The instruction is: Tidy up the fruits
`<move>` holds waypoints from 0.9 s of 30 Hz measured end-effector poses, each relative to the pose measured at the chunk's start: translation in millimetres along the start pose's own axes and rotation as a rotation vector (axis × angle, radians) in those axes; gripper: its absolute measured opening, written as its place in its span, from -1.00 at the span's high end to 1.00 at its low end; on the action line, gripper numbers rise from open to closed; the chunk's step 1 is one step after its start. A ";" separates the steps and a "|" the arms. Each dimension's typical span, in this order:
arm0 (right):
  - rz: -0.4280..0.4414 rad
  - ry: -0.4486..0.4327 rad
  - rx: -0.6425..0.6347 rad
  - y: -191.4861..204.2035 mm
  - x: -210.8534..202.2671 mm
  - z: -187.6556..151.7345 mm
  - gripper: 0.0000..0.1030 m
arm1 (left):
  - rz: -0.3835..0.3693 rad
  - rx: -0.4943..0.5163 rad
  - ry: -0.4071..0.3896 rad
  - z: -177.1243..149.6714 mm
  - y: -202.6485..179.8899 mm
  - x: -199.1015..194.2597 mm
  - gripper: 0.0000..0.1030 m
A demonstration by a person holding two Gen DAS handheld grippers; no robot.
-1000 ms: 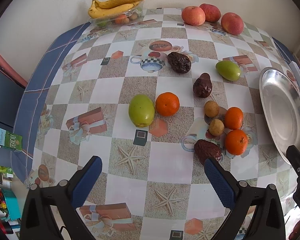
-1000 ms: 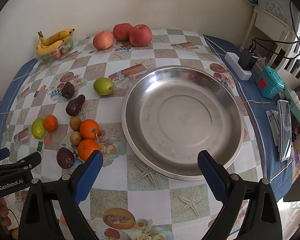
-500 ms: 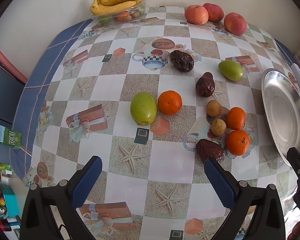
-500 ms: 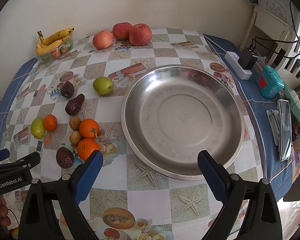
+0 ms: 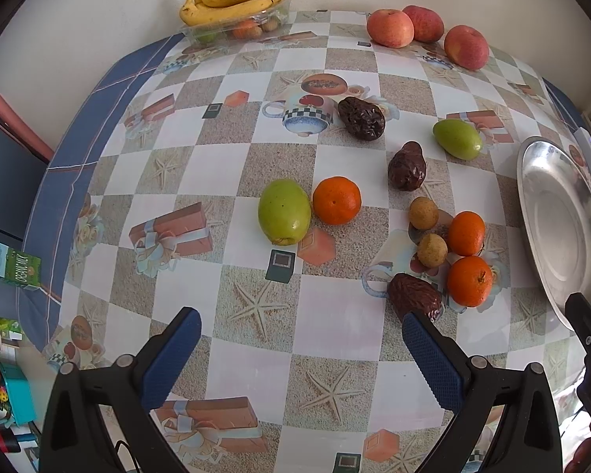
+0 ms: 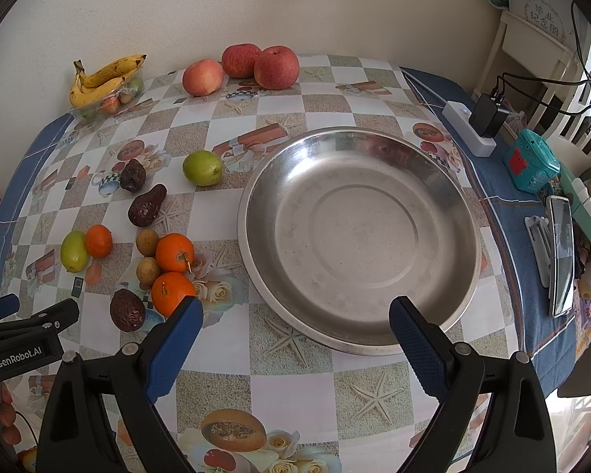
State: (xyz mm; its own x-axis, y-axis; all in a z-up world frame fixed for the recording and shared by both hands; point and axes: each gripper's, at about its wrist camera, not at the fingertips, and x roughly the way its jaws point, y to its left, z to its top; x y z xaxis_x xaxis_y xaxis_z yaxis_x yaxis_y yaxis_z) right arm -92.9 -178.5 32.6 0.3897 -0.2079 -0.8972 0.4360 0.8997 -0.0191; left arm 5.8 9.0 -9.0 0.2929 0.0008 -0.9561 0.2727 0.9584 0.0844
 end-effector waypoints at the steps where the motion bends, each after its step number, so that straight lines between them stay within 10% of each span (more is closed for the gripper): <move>1: 0.000 0.000 0.000 0.2 0.3 -0.1 -0.86 | 0.000 0.001 0.000 0.0 0.1 0.0 -1.00; 27: -0.001 0.005 -0.002 0.3 2.1 -1.1 -0.86 | -0.030 -0.022 -0.017 0.1 4.1 -0.9 -1.00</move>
State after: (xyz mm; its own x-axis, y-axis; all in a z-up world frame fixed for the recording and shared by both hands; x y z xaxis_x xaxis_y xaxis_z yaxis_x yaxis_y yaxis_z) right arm -92.8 -178.3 30.2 0.3853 -0.2071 -0.8993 0.4351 0.9001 -0.0209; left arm 6.7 12.8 -7.8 0.3003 -0.0329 -0.9533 0.2612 0.9640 0.0490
